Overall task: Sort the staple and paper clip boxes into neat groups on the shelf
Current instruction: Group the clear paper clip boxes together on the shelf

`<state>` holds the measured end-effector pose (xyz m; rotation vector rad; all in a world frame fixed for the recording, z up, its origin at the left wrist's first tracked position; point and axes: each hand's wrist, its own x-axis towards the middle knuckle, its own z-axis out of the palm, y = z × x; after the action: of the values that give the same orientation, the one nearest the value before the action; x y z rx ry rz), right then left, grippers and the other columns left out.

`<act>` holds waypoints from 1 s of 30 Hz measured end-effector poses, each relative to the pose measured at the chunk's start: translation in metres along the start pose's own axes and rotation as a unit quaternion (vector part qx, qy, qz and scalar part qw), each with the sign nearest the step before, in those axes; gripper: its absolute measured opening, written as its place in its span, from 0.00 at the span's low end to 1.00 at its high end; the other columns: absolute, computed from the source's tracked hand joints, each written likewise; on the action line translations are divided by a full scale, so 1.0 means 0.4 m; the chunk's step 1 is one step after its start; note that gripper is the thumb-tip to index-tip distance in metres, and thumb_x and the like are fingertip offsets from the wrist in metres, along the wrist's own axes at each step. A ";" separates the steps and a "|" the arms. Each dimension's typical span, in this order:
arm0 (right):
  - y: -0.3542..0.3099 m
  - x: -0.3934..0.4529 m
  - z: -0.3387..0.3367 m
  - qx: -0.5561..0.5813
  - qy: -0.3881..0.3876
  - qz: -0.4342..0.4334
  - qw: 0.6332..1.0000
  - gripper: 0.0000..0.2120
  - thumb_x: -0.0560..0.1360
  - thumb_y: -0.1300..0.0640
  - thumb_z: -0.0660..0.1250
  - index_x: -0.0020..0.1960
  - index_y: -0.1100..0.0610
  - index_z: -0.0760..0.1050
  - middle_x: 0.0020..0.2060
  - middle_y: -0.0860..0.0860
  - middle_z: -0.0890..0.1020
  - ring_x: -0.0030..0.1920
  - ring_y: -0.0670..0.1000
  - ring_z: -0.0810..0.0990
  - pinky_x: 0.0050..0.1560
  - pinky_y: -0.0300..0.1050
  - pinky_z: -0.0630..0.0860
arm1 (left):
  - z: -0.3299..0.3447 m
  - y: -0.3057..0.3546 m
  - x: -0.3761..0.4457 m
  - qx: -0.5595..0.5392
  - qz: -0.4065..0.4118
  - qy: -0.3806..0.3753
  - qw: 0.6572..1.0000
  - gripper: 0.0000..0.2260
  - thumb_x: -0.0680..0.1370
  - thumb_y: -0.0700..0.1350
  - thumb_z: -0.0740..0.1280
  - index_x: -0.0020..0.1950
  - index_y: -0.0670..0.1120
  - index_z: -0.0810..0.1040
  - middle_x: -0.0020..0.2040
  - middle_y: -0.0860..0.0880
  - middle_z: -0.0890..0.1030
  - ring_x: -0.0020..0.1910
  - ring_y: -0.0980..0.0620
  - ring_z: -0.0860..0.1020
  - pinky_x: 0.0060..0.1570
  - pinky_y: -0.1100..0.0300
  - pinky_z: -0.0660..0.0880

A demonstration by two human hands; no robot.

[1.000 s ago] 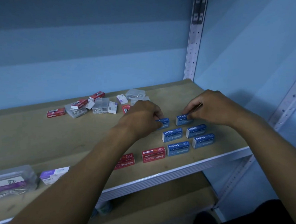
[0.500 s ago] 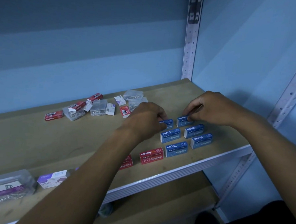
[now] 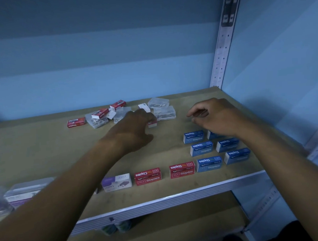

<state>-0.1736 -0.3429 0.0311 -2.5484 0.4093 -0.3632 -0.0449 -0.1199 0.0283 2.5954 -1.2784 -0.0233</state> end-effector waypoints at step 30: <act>-0.101 0.111 0.134 -0.059 -0.024 -0.030 0.998 0.16 0.68 0.53 0.79 0.53 0.48 0.79 0.55 0.49 0.80 0.57 0.51 0.78 0.53 0.44 0.75 | -0.044 -0.239 0.063 0.053 -0.066 -0.029 0.996 0.29 0.68 0.61 0.74 0.65 0.55 0.69 0.68 0.53 0.73 0.78 0.42 0.49 0.72 0.45 0.53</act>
<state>-0.1062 -0.3011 0.0166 -2.6833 0.3455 -0.3076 0.0471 -0.0801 0.0258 2.7851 -1.1554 -0.0560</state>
